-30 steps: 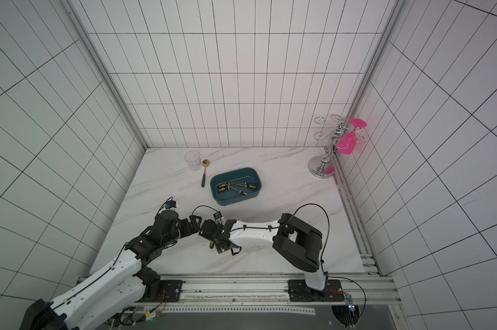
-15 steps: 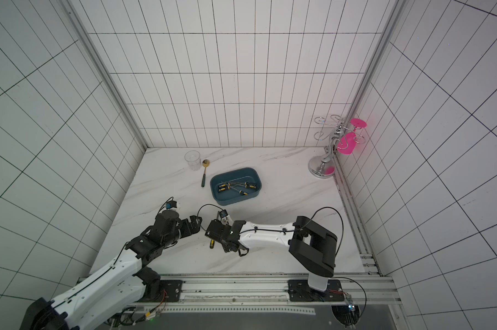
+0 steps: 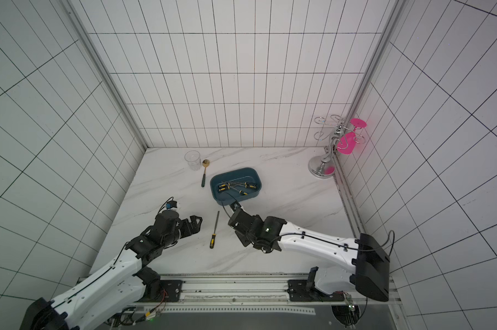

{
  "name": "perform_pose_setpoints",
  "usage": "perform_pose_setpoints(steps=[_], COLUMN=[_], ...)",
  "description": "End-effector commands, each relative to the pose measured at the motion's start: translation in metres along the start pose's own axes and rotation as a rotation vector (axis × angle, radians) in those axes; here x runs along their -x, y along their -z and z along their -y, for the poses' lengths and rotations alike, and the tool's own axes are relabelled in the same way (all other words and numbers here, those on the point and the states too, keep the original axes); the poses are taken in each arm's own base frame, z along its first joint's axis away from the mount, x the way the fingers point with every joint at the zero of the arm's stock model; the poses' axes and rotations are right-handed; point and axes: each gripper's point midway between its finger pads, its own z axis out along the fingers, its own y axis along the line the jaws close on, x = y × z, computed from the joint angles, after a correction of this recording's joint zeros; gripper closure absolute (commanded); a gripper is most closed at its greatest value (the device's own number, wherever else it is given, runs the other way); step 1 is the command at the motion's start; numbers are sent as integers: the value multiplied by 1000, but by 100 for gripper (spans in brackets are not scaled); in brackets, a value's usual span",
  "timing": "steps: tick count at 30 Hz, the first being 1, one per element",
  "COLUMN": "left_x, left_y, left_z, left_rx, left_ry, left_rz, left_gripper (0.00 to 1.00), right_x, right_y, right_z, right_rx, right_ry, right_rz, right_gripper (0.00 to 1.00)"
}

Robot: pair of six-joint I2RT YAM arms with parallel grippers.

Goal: Put the file tool into the storage box
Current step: Place the file tool in the storage box.

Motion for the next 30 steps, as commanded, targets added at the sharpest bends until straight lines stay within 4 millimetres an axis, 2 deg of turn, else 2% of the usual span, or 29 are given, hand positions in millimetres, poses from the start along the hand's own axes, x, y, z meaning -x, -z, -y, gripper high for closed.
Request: perform_pose_setpoints(steps=[1,4,7,12,18,22,30], left_x=[4,8,10,8,8,20,61], left_y=[0,0,0,-3,-4,-2,1], left_z=[6,10,14,17,17,19,42], left_rx=[-25,-32,-35,-43,-50,-44,-82], left_ry=[-18,-33,-52,-68,-64,-68,-56], left_rz=[15,17,10,-12,-8,43,126], left_gripper=[2,2,2,2,2,2,2], right_x=[7,19,31,50,78,89,115], right_y=[12,14,5,-20,-50,-72,-105], right_z=[4,15,24,38,60,74,96], right_rx=[96,104,115,123,176,161,123], right_ry=[131,222,313,451,479,541,581], right_rz=[69,103,88,43,44,32,6], right_gripper=[86,85,85,89,93,93,94])
